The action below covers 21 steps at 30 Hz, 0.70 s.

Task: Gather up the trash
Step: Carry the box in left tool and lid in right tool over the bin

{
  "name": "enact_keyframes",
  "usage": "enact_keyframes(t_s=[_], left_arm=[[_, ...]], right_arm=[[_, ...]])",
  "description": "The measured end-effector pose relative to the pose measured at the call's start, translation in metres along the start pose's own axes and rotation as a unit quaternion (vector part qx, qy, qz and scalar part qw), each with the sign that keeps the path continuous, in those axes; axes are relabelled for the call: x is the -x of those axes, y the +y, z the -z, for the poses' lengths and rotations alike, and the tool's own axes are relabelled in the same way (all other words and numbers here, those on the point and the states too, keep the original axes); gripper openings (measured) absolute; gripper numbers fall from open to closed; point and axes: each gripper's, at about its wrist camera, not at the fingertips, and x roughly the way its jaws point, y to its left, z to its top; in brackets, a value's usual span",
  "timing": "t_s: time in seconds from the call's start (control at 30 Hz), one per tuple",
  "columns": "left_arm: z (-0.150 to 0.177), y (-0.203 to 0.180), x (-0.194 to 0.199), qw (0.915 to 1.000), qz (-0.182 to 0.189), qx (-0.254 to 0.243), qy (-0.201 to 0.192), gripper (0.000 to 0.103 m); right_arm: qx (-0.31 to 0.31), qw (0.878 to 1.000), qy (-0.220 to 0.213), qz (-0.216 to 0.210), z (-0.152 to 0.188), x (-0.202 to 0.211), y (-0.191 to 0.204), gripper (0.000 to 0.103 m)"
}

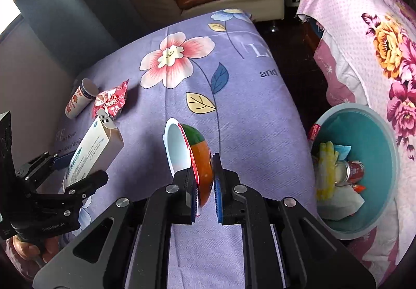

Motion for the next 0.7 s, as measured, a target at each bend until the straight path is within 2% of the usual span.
enact_keyframes(t_s=[0.4, 0.7], left_arm=[[-0.019, -0.117, -0.029, 0.9968, 0.02, -0.073, 0.024, 0.071], [-0.041, -0.188, -0.05, 0.9918, 0.035, -0.118, 0.037, 0.071]], right_arm=[[-0.081, 0.996, -0.042, 0.017, 0.025, 0.041, -0.096, 0.01], [-0.153, 0.984, -0.074, 0.048, 0.047, 0.072, -0.175, 0.01]])
